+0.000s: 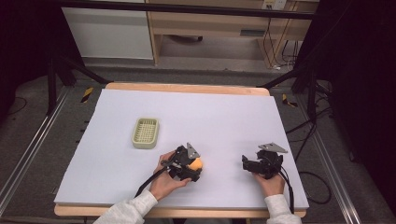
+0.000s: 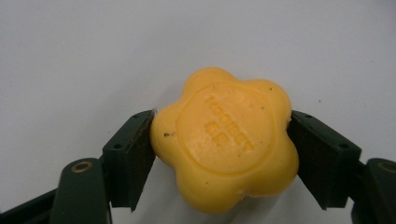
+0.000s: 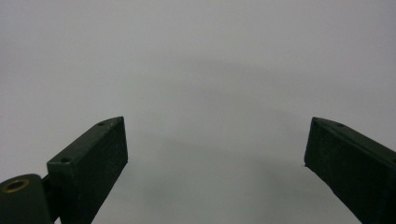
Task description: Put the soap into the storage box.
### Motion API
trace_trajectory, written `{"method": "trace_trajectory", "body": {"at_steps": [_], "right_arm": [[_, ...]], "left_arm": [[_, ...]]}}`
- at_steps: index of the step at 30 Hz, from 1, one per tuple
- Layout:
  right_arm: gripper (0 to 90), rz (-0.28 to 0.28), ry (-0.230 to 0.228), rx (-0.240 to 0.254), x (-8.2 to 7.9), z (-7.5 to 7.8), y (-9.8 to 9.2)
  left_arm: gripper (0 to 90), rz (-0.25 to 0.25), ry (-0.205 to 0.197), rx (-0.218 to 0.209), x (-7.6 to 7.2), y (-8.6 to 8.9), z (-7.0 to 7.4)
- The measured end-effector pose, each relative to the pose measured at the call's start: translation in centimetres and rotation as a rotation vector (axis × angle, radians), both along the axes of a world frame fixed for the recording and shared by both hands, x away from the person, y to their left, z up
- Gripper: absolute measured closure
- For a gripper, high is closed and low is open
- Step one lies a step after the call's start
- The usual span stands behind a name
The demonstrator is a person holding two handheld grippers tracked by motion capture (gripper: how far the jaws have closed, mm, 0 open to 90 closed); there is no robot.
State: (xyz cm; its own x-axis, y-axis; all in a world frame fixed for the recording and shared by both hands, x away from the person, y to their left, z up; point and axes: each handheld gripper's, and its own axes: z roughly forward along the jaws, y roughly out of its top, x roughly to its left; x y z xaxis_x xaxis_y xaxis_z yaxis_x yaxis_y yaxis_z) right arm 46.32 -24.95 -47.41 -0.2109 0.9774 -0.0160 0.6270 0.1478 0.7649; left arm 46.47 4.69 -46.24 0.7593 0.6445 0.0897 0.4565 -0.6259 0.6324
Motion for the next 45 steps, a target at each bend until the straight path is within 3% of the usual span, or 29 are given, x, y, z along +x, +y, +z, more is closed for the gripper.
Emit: {"method": "trace_trajectory", "body": {"at_steps": [19, 32, 45], "right_arm": [[6.6, -0.008, -0.005, 0.011, -0.1, 0.1, -0.1], [6.6, -0.011, -0.01, 0.014, -0.2, 0.2, -0.4], [6.6, -0.013, -0.01, 0.018, -0.3, 0.3, -0.5]], "left_arm": [[26.3, 0.029, -0.004, -0.074, 0.1, 3.2, 3.6], [26.3, 0.113, -0.031, -0.135, 1.1, 6.4, 5.8], [26.3, 0.176, -0.051, -0.145, 2.1, 8.9, 6.8]]}}
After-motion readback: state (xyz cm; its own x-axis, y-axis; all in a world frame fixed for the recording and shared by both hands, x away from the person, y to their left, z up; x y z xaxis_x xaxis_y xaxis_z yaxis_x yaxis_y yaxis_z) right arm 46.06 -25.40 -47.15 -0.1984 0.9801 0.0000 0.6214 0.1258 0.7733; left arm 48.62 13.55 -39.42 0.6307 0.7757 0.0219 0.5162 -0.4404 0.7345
